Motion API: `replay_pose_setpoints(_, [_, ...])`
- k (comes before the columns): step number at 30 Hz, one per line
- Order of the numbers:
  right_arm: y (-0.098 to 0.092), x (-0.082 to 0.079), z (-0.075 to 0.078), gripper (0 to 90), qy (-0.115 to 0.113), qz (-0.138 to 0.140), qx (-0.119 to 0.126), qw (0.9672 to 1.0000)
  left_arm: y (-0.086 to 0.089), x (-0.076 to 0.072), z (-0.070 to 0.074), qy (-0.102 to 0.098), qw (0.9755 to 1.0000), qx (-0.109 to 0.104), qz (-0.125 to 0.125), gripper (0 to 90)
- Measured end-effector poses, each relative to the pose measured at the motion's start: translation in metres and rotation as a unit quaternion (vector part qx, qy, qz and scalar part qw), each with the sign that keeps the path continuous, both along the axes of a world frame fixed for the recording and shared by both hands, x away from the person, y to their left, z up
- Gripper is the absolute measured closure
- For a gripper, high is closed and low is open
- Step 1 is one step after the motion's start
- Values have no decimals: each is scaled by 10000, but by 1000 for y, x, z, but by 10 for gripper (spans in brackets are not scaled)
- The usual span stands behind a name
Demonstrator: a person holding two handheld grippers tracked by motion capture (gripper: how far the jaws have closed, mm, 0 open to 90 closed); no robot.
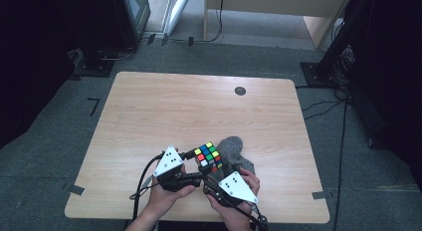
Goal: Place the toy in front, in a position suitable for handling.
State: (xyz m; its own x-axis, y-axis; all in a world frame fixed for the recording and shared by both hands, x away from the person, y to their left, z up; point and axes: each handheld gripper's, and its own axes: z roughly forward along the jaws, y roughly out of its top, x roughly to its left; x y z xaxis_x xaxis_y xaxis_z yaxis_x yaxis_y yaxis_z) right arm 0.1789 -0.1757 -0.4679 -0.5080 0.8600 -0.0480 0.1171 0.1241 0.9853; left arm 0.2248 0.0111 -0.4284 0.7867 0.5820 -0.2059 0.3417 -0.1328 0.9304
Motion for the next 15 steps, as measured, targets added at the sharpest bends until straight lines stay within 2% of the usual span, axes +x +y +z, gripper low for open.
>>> replay_pose_setpoints(3, [1,0,-1,329,-10,13,-118,9999,3,1,0,47,9999,-46,92,332])
replay_pose_setpoints(5, [2,0,-2,327,-46,3,-190,9998,6,4,1,152,9997,-119,157,332])
replay_pose_setpoints(8, [3,-1,0,320,-109,-2,-252,9996,7,6,-1,294,9992,-253,80,332])
replay_pose_setpoints(11, [3,-1,1,313,-159,-37,-279,9995,2,5,-3,342,9992,-205,-51,332])
replay_pose_setpoints(13, [1,0,2,323,-154,-48,-306,9994,0,4,-4,304,9994,-171,-44,331])
replay_pose_setpoints(15, [-1,1,3,340,-54,24,-243,9997,3,6,-4,363,9990,-245,-116,330])
